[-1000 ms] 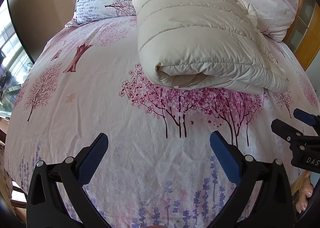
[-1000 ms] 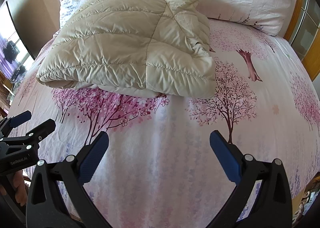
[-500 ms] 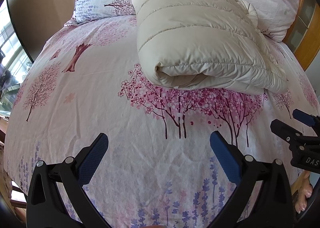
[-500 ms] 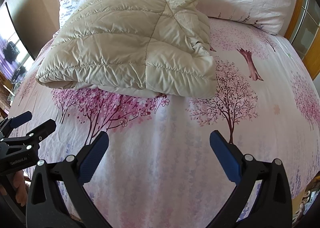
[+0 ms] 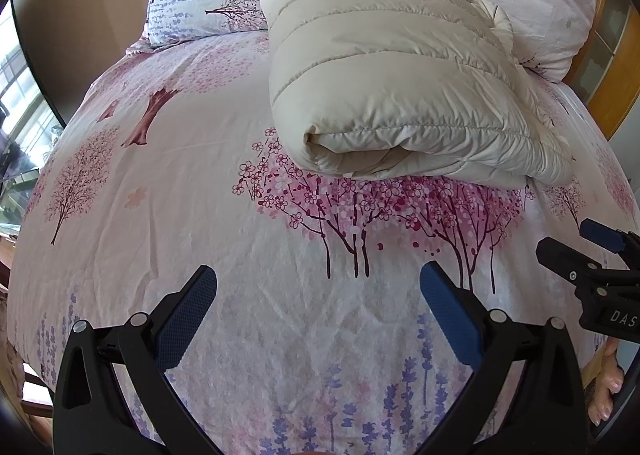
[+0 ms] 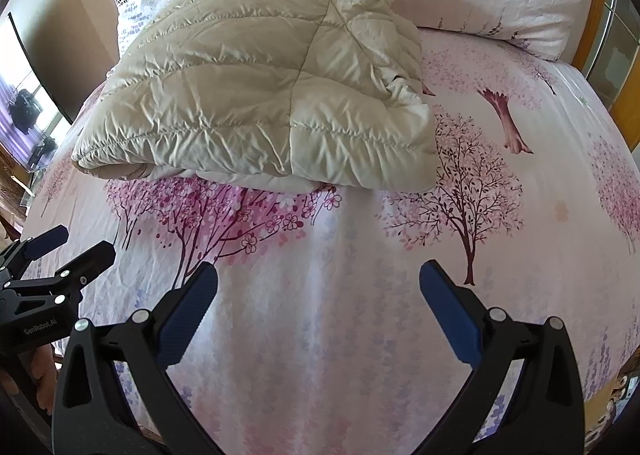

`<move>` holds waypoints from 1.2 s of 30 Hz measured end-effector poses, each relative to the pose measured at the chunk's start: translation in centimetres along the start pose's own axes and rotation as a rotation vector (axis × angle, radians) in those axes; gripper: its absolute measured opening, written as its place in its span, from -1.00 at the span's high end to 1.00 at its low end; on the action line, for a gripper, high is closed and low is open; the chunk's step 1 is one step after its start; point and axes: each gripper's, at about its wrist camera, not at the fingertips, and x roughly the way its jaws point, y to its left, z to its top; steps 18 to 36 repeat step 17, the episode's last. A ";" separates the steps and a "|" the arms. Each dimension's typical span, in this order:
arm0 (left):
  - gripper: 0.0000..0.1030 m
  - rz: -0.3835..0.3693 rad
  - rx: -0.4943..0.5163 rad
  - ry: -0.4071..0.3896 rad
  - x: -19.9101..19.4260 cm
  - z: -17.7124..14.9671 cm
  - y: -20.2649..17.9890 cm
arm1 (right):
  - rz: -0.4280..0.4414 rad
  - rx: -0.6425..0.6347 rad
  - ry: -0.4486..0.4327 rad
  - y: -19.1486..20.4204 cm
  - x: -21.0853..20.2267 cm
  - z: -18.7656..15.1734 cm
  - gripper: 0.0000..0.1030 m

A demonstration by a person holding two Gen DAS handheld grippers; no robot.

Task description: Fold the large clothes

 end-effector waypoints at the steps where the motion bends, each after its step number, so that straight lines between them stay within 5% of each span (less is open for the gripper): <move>1: -0.97 0.001 0.001 0.000 0.0 0.0 0.0 | 0.001 0.001 0.002 0.1 0.0 -0.1 -0.96; 36: -0.97 0.000 -0.005 0.006 0.3 0.2 0.2 | 0.008 -0.001 0.008 0.3 0.3 -0.2 -0.96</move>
